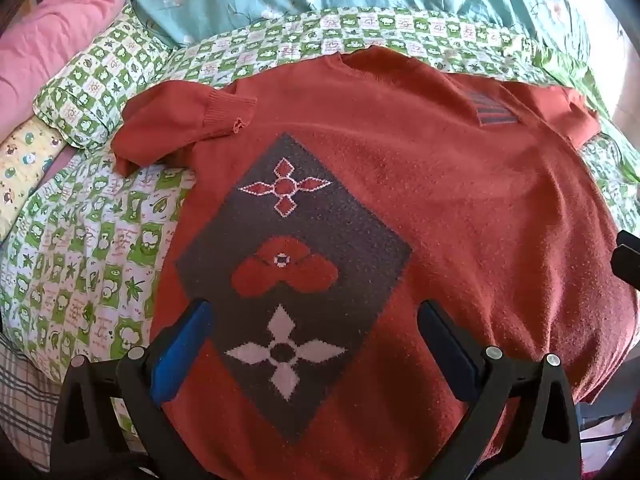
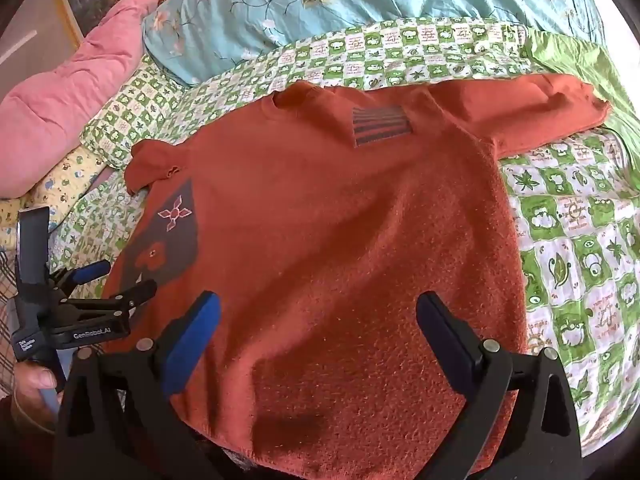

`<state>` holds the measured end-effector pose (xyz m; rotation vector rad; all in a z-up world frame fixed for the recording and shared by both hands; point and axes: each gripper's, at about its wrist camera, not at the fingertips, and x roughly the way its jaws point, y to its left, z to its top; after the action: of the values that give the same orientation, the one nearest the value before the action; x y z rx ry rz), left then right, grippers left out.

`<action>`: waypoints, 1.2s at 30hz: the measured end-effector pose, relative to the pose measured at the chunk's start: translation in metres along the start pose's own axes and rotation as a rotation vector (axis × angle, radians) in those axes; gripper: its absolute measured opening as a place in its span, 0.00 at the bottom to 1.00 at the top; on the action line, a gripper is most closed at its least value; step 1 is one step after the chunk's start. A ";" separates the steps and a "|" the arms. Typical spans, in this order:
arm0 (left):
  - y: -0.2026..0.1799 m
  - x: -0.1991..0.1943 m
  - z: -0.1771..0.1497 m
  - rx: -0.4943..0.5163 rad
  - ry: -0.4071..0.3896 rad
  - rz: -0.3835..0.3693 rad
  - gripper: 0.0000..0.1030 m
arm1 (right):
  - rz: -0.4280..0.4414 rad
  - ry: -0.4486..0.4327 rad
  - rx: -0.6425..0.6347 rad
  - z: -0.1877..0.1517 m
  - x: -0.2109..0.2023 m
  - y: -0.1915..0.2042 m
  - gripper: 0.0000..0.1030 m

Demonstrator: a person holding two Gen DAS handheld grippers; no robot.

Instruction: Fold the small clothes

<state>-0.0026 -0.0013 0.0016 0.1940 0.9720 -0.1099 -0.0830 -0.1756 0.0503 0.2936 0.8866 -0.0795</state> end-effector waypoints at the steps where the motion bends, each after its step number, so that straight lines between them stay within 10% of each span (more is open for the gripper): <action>1: -0.001 -0.002 0.000 -0.001 -0.005 -0.002 0.99 | 0.000 -0.002 -0.003 0.000 0.001 0.001 0.95; 36: -0.002 -0.023 0.010 -0.045 -0.025 -0.132 0.99 | 0.020 -0.031 -0.080 0.005 0.011 0.023 0.95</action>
<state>-0.0079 -0.0052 0.0263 0.0867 0.9611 -0.2112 -0.0680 -0.1548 0.0496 0.2261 0.8543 -0.0303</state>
